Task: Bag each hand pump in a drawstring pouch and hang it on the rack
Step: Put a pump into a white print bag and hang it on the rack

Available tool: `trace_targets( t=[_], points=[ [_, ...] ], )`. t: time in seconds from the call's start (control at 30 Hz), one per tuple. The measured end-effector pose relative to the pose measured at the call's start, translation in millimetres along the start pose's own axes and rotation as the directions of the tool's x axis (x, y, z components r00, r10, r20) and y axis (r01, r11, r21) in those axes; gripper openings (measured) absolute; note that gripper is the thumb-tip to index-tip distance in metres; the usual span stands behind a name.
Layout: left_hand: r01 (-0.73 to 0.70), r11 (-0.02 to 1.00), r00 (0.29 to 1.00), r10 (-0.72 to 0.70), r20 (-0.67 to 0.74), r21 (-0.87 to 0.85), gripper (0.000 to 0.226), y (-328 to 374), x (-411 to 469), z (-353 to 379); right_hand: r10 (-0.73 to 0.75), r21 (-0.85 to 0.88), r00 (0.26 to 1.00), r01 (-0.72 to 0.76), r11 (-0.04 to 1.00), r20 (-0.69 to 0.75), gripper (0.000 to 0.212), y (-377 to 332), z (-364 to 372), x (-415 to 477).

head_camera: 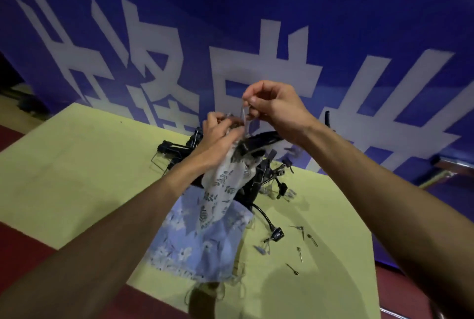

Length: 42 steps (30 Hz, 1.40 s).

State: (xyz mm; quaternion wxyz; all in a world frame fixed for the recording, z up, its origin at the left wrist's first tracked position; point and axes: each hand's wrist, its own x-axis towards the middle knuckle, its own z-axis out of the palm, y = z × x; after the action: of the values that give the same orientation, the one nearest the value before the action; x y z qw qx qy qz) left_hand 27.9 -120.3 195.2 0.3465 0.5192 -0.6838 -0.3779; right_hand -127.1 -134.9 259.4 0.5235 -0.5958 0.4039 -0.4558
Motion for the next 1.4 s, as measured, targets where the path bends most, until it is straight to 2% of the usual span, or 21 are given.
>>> trace_targets(
  t=[0.1, 0.23, 0.33, 0.47, 0.63, 0.77, 0.87, 0.9, 0.97, 1.03, 1.13, 1.27, 1.4],
  points=[
    [-0.115, 0.992, 0.993, 0.116, 0.033, -0.042, 0.04, 21, 5, -4, -0.051, -0.051, 0.998, 0.048, 0.998, -0.041, 0.029, -30, -4, -1],
    [-0.098, 0.993, 0.973, 0.11, 0.205, -0.067, 0.029, 53, 22, 7, -0.08, -0.088, 0.995, 0.075, 0.993, -0.054, 0.028, -52, -18, -19],
    [-0.069, 0.997, 0.932, 0.081, 0.353, -0.046, 0.008, 78, 26, 33, -0.067, -0.097, 0.995, 0.059, 0.994, -0.078, 0.029, -59, -36, -41],
    [-0.032, 0.999, 0.867, 0.031, 0.497, -0.006, 0.016, 112, 18, 77, -0.045, -0.074, 0.99, 0.035, 0.997, -0.136, 0.03, -66, -76, -74],
    [0.008, 0.999, 0.839, -0.035, 0.544, 0.052, 0.023, 144, 9, 132, -0.019, -0.069, 0.982, 0.005, 0.998, -0.189, 0.03, -68, -131, -118],
    [-0.049, 0.994, 0.821, -0.016, 0.57, 0.098, 0.016, 171, -1, 183, -0.022, -0.085, 0.978, 0.004, 0.996, -0.208, 0.032, -65, -176, -151],
    [-0.127, 0.981, 0.884, 0.045, 0.466, 0.146, 0.022, 180, -6, 216, 0.001, -0.093, 0.972, -0.024, 0.995, -0.237, 0.028, -63, -215, -171],
    [-0.144, 0.979, 0.914, 0.076, 0.399, 0.145, 0.024, 183, -8, 227, 0.008, -0.124, 0.971, -0.039, 0.991, -0.24, 0.025, -63, -231, -178],
    [-0.178, 0.981, 0.931, 0.143, 0.336, 0.076, 0.019, 187, -11, 244, 0.01, -0.254, 0.973, -0.07, 0.965, -0.23, 0.019, -64, -253, -190],
    [-0.193, 0.981, 0.911, 0.176, 0.373, 0.009, 0.012, 192, -13, 258, 0.016, -0.312, 0.979, -0.08, 0.947, -0.203, 0.015, -65, -265, -198],
    [-0.177, 0.984, 0.862, 0.173, 0.477, -0.036, 0.01, 202, -10, 280, 0.016, -0.221, 0.987, -0.051, 0.974, -0.16, 0.015, -72, -280, -208],
    [-0.286, 0.954, 0.79, 0.18, 0.586, 0.092, 0.023, 206, 0, 307, 0.008, -0.223, 0.988, -0.042, 0.974, -0.153, 0.014, -79, -301, -217],
    [-0.345, 0.928, 0.712, 0.162, 0.684, 0.139, 0.022, 215, 3, 335, 0.012, -0.23, 0.975, -0.065, 0.971, -0.223, 0.018, -67, -331, -236]
  ],
)
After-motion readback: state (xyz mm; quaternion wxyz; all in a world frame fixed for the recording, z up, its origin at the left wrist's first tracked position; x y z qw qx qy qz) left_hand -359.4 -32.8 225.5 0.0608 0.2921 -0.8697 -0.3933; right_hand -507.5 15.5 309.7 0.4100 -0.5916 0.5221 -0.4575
